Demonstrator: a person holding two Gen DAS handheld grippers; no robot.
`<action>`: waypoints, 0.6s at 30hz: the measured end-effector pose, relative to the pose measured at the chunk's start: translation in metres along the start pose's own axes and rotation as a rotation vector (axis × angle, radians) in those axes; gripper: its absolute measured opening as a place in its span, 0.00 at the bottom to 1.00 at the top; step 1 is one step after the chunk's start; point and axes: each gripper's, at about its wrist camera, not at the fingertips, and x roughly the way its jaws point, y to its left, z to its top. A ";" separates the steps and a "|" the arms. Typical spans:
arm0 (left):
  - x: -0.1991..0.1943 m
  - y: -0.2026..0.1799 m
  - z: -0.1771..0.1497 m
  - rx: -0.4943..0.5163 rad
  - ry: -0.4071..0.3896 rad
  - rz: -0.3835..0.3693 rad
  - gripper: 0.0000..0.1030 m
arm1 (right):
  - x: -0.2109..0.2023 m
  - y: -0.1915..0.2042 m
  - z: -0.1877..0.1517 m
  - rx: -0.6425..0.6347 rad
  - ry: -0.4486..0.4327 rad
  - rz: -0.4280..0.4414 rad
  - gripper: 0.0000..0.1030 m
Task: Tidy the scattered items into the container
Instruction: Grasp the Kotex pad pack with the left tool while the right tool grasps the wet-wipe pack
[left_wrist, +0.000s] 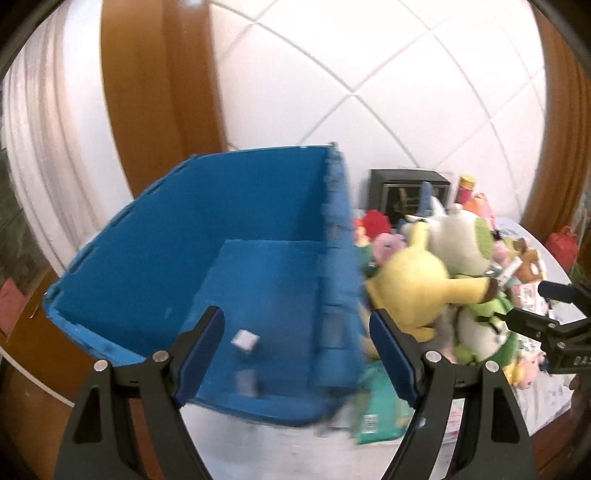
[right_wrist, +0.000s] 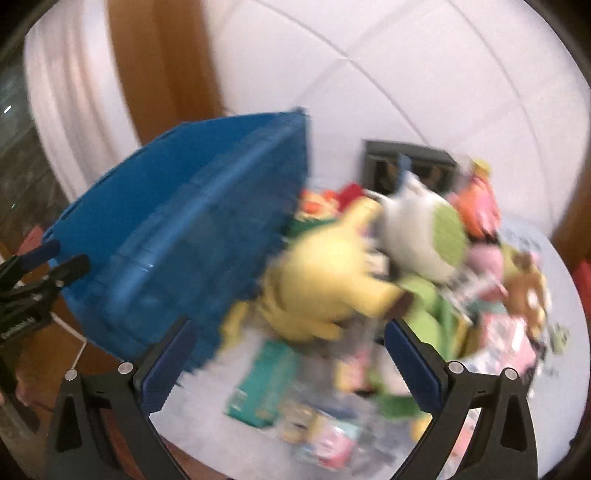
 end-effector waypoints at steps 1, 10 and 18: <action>-0.001 -0.013 0.000 0.004 0.000 -0.007 0.78 | -0.004 -0.019 -0.006 0.020 0.006 -0.011 1.00; 0.014 -0.133 -0.024 0.024 0.052 -0.054 0.78 | -0.036 -0.164 -0.060 0.122 0.026 -0.119 1.00; 0.047 -0.187 -0.059 0.073 0.168 -0.044 0.78 | -0.030 -0.237 -0.108 0.205 0.085 -0.157 1.00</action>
